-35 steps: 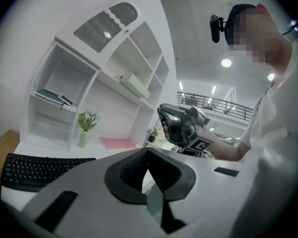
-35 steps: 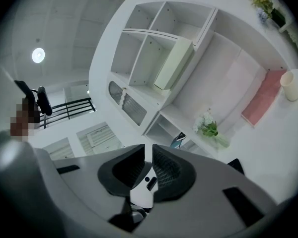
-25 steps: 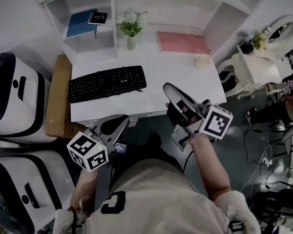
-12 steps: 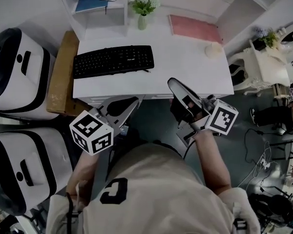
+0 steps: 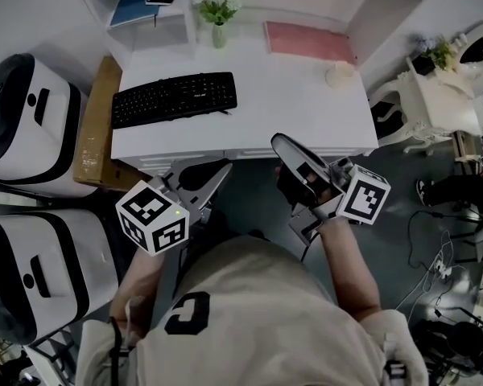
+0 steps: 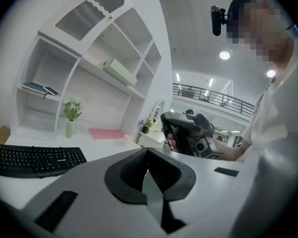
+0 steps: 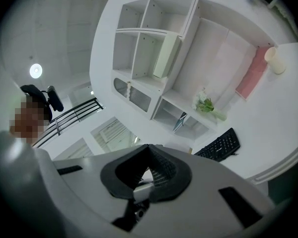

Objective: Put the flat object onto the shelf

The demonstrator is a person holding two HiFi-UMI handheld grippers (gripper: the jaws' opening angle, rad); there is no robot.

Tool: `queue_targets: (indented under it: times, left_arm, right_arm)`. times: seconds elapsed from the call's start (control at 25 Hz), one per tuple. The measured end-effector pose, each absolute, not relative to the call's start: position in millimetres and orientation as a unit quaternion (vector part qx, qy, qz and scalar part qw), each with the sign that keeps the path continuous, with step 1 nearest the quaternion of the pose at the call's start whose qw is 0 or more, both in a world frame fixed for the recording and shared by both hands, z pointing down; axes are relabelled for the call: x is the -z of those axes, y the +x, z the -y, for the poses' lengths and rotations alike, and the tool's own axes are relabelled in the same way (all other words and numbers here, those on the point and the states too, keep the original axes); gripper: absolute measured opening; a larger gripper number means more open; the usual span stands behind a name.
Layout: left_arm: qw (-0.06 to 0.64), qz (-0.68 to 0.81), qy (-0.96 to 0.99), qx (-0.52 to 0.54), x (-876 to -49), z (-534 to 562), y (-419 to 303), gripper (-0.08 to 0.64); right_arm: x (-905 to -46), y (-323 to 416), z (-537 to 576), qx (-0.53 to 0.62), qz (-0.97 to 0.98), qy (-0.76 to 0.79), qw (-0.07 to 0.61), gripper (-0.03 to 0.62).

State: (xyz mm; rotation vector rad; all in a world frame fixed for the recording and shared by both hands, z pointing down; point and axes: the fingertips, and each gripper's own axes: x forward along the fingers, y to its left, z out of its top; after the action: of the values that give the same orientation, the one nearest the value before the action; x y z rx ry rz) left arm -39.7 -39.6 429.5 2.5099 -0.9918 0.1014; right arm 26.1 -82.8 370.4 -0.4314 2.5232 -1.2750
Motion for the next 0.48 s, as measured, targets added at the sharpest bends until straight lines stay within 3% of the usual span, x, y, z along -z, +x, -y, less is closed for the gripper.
queue_targets:
  times: [0.48]
  left_arm:
    - [0.210, 0.366, 0.905, -0.055, -425.6, 10.8, 32.8, 0.014]
  right_arm:
    - [-374.5, 102.7, 55.9, 0.461, -0.860, -0.140, 0.168, 0.023]
